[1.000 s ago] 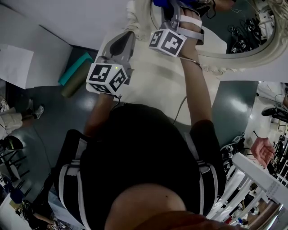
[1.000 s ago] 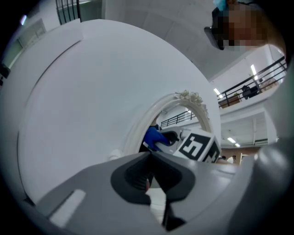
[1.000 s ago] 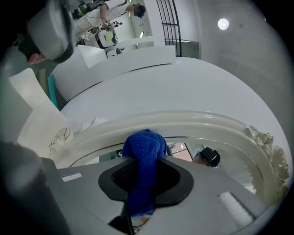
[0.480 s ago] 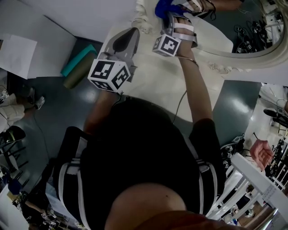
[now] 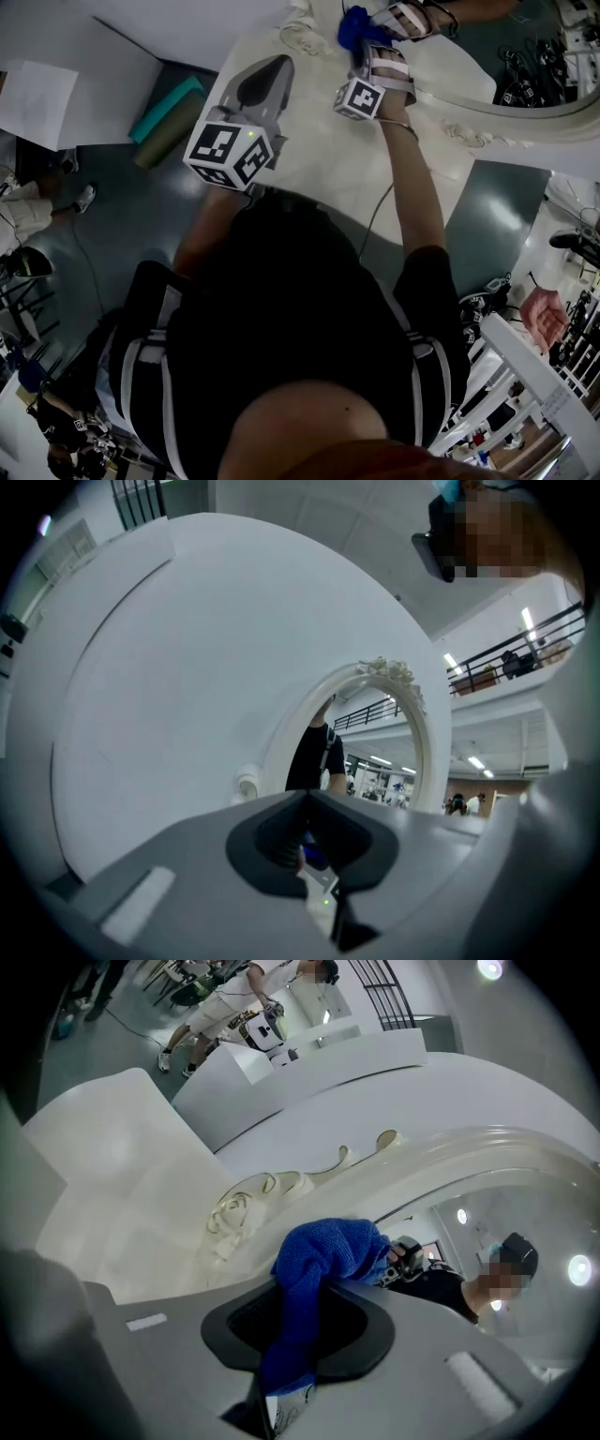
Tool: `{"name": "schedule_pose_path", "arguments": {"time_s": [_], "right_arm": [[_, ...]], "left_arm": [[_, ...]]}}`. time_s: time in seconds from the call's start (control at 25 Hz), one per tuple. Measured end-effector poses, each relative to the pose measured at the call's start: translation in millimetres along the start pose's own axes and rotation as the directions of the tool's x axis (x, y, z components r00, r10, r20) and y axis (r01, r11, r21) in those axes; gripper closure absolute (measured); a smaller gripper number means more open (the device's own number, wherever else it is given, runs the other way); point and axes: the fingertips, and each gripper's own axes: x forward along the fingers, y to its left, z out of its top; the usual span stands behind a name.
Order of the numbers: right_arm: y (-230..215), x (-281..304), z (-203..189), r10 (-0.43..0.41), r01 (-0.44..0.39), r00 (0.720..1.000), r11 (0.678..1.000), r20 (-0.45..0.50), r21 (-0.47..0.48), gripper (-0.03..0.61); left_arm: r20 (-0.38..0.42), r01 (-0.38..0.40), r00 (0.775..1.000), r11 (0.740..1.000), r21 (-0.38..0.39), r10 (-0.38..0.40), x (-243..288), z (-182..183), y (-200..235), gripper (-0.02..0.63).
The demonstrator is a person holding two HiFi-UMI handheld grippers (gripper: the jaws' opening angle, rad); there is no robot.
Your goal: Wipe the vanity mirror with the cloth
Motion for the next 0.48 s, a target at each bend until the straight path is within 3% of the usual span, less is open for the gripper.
{"name": "schedule_pose_path", "arguments": {"time_s": [0.2, 0.48], "right_arm": [[29, 4, -27, 0.048, -0.048, 0.999, 0.999, -0.025, -0.012, 0.505], [54, 4, -58, 0.128, -0.126, 0.990, 0.991, -0.062, 0.041, 0.511]], "left_arm": [[-0.025, 0.001, 1.000, 1.000, -0.007, -0.001, 2, -13, -4, 0.604], [-0.048, 0.010, 0.999, 1.000, -0.007, -0.010, 3, -21, -8, 0.604]]}}
